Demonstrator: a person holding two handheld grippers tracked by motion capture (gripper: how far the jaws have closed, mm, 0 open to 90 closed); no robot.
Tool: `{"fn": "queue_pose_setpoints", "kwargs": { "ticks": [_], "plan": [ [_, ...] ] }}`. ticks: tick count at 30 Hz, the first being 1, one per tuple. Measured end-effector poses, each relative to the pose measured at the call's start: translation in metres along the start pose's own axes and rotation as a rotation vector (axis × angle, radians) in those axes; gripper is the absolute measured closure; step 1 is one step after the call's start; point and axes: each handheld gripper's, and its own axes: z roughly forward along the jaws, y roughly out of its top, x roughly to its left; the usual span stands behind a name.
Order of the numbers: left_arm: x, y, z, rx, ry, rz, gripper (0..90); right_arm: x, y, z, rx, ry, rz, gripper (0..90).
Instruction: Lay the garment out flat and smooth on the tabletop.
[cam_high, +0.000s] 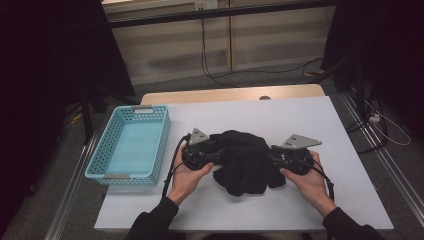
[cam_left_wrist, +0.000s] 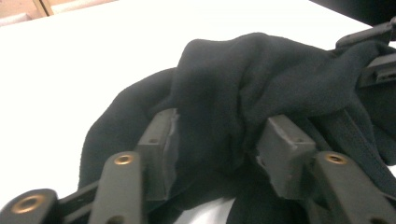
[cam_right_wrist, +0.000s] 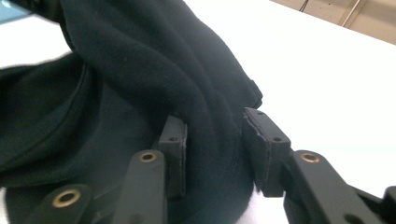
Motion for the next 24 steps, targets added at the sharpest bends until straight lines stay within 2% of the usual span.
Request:
{"fn": "queue_pose_setpoints", "kwargs": {
  "ticks": [3, 11, 16, 19, 22, 24],
  "plan": [
    [-0.005, -0.001, -0.004, 0.004, -0.009, 0.022, 48.0, -0.002, -0.001, -0.004, -0.011, 0.03, 0.017, 57.4],
    [-0.014, -0.014, -0.03, 0.001, -0.03, 0.034, 43.8, -0.002, -0.006, -0.017, -0.022, 0.066, 0.019, 49.5],
    [-0.027, -0.021, -0.037, 0.016, -0.036, 0.078, 44.0, 0.0, -0.014, -0.029, -0.027, 0.091, 0.021, 52.0],
    [-0.036, -0.021, -0.039, 0.012, -0.068, 0.098, 45.1, 0.004, -0.023, -0.035, -0.003, 0.106, 0.015, 56.8],
    [-0.047, -0.023, -0.039, 0.029, -0.145, 0.093, 47.9, 0.007, -0.032, -0.042, 0.028, 0.115, 0.001, 63.5],
    [-0.056, -0.026, -0.036, 0.046, -0.171, 0.095, 46.7, 0.009, -0.04, -0.046, 0.054, 0.102, -0.025, 68.0]
  ]
}}
